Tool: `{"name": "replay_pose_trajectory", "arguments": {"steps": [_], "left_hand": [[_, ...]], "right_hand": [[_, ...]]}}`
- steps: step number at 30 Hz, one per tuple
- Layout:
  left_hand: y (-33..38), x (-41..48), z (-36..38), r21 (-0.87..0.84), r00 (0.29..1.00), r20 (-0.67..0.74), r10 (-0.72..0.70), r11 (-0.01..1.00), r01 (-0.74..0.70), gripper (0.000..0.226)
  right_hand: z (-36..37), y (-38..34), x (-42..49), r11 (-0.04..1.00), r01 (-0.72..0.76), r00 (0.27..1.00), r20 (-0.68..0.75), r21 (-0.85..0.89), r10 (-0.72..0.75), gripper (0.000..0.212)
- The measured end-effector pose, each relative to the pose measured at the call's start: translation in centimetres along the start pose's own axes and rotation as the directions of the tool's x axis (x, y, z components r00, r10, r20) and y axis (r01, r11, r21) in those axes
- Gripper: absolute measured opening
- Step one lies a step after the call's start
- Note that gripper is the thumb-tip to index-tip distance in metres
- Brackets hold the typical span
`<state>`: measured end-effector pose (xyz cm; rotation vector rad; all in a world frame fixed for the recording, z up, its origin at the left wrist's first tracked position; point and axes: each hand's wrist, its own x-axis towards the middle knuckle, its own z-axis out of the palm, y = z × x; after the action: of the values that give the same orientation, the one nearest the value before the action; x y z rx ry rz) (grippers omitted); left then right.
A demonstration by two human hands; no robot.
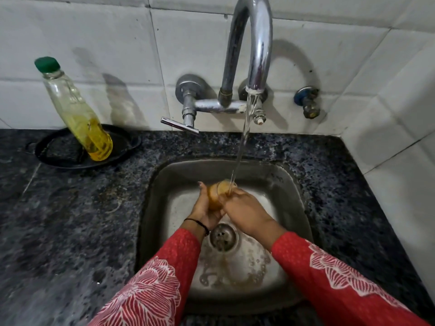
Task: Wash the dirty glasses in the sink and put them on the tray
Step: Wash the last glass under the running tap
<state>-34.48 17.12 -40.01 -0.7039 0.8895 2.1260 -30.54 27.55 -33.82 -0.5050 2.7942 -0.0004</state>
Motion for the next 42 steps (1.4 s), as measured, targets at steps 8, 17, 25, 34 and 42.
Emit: {"name": "replay_pose_trajectory", "arguments": {"steps": [8, 17, 25, 34, 42], "left_hand": [[-0.8, 0.0, 0.3, -0.005, 0.984, -0.023, 0.175, 0.985, -0.175, 0.051], [-1.8, -0.9, 0.8, -0.040, 0.944, -0.150, 0.294, 0.952, -0.303, 0.067], [-0.3, -2.9, 4.9, 0.431, 0.860, 0.106, 0.500, 0.756, -0.493, 0.010], [1.8, -6.7, 2.1, 0.184, 0.918, 0.396, -0.031, 0.982, -0.047, 0.060], [2.3, -7.4, -1.0, 0.111, 0.847, 0.511, -0.144, 0.989, 0.100, 0.054]], "right_hand": [[1.1, -2.0, 0.9, 0.159, -0.173, 0.871, 0.076, 0.972, 0.485, 0.020], [3.5, -0.4, -0.2, -0.118, -0.003, 0.743, 0.082, 0.993, 0.665, 0.014], [4.7, -0.9, -1.2, -0.868, 0.234, 0.697, 0.547, 0.438, 0.463, 0.039], [2.2, 1.6, 0.2, -0.637, 0.133, 0.779, 0.317, 0.759, 0.541, 0.031], [-1.8, 1.2, 1.3, -0.046, 0.023, 0.830, 0.007, 0.999, 0.557, 0.035]]}}
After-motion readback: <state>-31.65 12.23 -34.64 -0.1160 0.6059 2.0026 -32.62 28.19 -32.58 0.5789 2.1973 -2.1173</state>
